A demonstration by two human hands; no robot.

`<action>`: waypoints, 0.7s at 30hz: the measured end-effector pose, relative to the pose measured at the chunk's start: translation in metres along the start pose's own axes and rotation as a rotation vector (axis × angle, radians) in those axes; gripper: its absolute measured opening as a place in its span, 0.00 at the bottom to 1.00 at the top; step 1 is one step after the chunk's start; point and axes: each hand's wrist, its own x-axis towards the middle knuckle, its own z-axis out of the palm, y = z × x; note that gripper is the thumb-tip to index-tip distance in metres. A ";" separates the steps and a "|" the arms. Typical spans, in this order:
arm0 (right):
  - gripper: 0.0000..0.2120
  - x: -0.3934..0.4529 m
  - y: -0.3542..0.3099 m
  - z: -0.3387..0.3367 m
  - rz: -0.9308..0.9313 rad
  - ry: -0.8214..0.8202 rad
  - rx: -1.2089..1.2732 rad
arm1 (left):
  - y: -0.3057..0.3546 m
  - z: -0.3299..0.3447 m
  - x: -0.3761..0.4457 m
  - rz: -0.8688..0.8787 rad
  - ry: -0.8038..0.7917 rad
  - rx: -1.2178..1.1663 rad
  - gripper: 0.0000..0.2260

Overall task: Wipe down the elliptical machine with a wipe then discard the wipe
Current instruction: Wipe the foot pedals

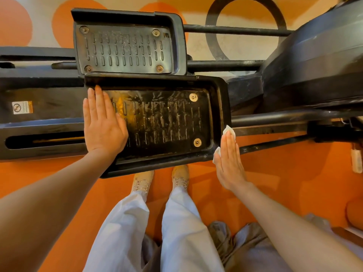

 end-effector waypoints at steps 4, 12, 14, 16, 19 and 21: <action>0.29 -0.009 -0.012 0.010 -0.031 -0.006 -0.007 | 0.000 -0.001 0.000 -0.006 0.000 0.005 0.28; 0.28 -0.007 0.009 0.007 -0.131 -0.066 -0.235 | 0.000 -0.002 0.000 0.004 -0.016 0.000 0.27; 0.28 -0.008 0.003 0.011 -0.095 -0.052 -0.222 | 0.000 -0.002 -0.001 0.007 -0.017 0.005 0.27; 0.27 -0.010 -0.009 0.015 -0.092 -0.026 -0.190 | -0.001 -0.003 0.000 0.009 -0.018 0.004 0.27; 0.27 -0.010 -0.035 0.021 -0.127 0.013 -0.131 | -0.001 -0.003 -0.001 0.012 -0.018 0.003 0.27; 0.28 -0.008 -0.053 0.026 -0.178 0.044 -0.143 | -0.001 -0.002 -0.001 0.011 -0.019 0.009 0.27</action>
